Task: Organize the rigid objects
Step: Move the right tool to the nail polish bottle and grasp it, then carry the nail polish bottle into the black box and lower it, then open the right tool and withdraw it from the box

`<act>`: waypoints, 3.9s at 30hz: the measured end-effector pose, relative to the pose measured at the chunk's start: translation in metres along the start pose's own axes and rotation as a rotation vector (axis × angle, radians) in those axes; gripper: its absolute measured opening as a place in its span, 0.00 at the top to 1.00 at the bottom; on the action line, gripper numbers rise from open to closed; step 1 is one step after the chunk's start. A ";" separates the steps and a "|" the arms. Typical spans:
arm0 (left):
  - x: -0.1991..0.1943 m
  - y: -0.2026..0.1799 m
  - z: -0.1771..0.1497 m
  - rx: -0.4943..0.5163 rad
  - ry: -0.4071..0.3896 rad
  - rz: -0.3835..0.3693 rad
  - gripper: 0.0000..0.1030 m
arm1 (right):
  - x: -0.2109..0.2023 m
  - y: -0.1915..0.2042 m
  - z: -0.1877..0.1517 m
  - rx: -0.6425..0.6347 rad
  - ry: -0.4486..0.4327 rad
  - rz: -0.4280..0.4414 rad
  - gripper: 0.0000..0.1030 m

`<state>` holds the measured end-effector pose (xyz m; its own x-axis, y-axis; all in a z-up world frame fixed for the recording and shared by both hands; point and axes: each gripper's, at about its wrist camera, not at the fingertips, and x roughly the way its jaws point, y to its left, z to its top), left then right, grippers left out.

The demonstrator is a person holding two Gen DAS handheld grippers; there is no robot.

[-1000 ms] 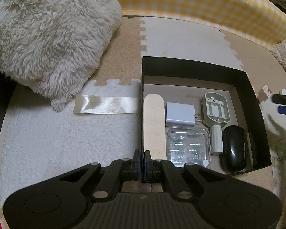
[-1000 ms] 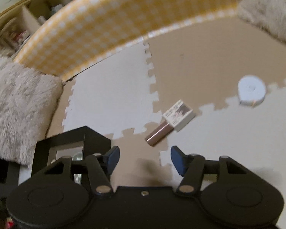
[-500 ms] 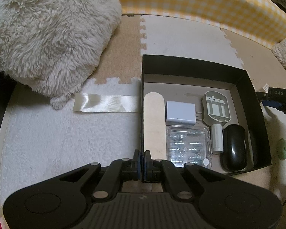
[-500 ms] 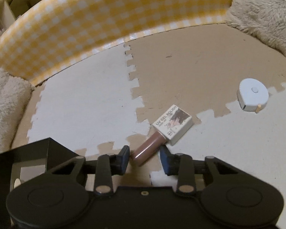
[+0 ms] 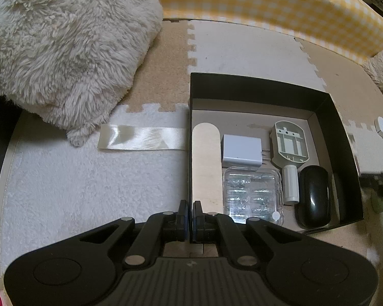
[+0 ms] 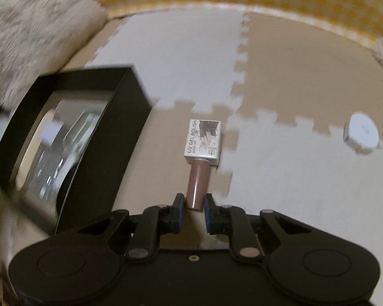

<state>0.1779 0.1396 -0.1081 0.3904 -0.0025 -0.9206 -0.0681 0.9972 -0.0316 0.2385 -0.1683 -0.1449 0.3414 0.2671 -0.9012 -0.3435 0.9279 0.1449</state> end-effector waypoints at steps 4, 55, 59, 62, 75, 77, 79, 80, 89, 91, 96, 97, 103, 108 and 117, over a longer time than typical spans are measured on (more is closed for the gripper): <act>0.000 -0.001 0.000 0.001 0.000 0.002 0.97 | -0.004 -0.001 -0.005 0.055 -0.002 0.028 0.77; -0.001 0.004 -0.001 -0.019 -0.003 -0.025 0.97 | 0.018 0.127 0.092 0.027 -0.226 0.388 0.84; -0.001 0.004 -0.001 -0.023 -0.002 -0.030 0.97 | 0.036 0.123 0.101 0.001 -0.192 0.347 0.83; -0.002 0.004 0.000 -0.023 -0.002 -0.029 0.97 | 0.039 0.111 0.106 0.041 -0.208 0.315 0.78; -0.001 0.004 -0.001 -0.018 -0.003 -0.025 0.97 | 0.023 0.100 0.098 0.053 -0.183 0.245 0.47; -0.001 0.004 -0.001 -0.018 -0.002 -0.026 0.97 | 0.021 0.103 0.097 0.021 -0.153 0.221 0.66; -0.001 0.004 -0.001 -0.018 -0.002 -0.025 0.97 | 0.020 0.104 0.096 -0.002 -0.124 0.185 0.77; -0.001 0.004 -0.001 -0.018 -0.002 -0.025 0.97 | 0.019 0.106 0.095 -0.024 -0.116 0.174 0.80; -0.002 0.004 -0.001 -0.021 -0.003 -0.029 0.97 | 0.031 0.115 0.100 -0.055 -0.157 0.103 0.92; -0.002 0.005 -0.001 -0.022 -0.003 -0.029 0.97 | 0.034 0.116 0.102 -0.054 -0.152 0.106 0.93; -0.002 0.004 -0.001 -0.022 -0.003 -0.029 0.97 | 0.032 0.117 0.101 -0.056 -0.148 0.117 0.92; -0.002 0.004 -0.001 -0.021 -0.003 -0.029 0.97 | 0.031 0.116 0.100 -0.052 -0.145 0.122 0.92; -0.002 0.004 -0.001 -0.018 -0.003 -0.024 0.97 | 0.027 0.106 0.095 -0.016 -0.129 0.083 0.88; -0.002 0.005 -0.001 -0.018 -0.003 -0.025 0.97 | 0.036 0.109 0.088 -0.043 -0.111 0.044 0.84; -0.002 0.004 -0.001 -0.015 -0.005 -0.022 0.97 | 0.036 0.124 0.078 -0.057 -0.059 0.152 0.86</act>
<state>0.1760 0.1433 -0.1070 0.3962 -0.0239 -0.9178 -0.0731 0.9957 -0.0574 0.2767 -0.0232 -0.1278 0.3318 0.4197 -0.8449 -0.4440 0.8597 0.2527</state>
